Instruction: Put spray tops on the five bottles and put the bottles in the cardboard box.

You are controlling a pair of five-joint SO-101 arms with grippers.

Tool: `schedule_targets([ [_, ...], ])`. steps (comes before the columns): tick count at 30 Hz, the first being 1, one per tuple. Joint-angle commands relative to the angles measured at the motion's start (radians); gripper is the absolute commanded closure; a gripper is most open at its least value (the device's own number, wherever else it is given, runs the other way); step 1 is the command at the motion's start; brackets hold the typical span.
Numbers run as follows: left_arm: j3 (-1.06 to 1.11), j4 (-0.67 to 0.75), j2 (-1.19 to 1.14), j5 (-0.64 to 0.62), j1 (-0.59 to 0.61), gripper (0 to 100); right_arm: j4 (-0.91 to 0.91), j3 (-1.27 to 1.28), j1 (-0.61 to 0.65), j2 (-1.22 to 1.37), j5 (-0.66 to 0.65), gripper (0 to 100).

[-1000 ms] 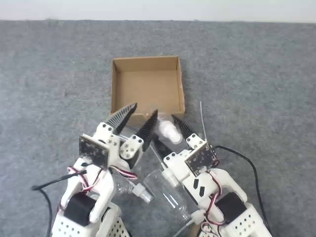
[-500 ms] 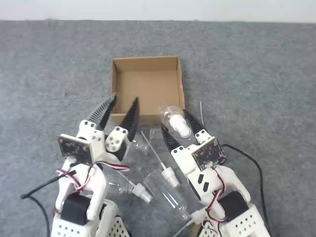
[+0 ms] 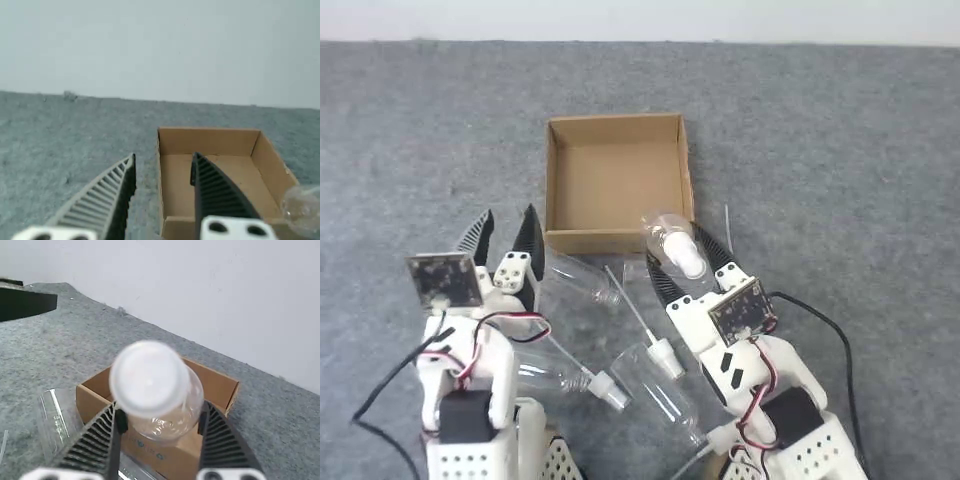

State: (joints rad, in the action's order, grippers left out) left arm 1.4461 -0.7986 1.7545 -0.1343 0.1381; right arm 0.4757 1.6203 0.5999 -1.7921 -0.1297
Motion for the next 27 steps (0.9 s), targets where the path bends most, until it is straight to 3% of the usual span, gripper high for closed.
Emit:
schedule_targets([
  [1, 0.01, 0.015, 0.014, -0.011, 0.011, 83, -0.001, -0.009, -0.016, -0.019, 0.002, 93.0],
  [17, 0.064, 0.017, 0.014, -0.005, 0.011, 83, 0.001, -0.023, -0.015, -0.019, 0.0, 93.0],
  [27, 0.065, 0.017, 0.014, -0.005, 0.005, 83, 0.082, -0.18, -0.016, -0.019, 0.0, 93.0],
])
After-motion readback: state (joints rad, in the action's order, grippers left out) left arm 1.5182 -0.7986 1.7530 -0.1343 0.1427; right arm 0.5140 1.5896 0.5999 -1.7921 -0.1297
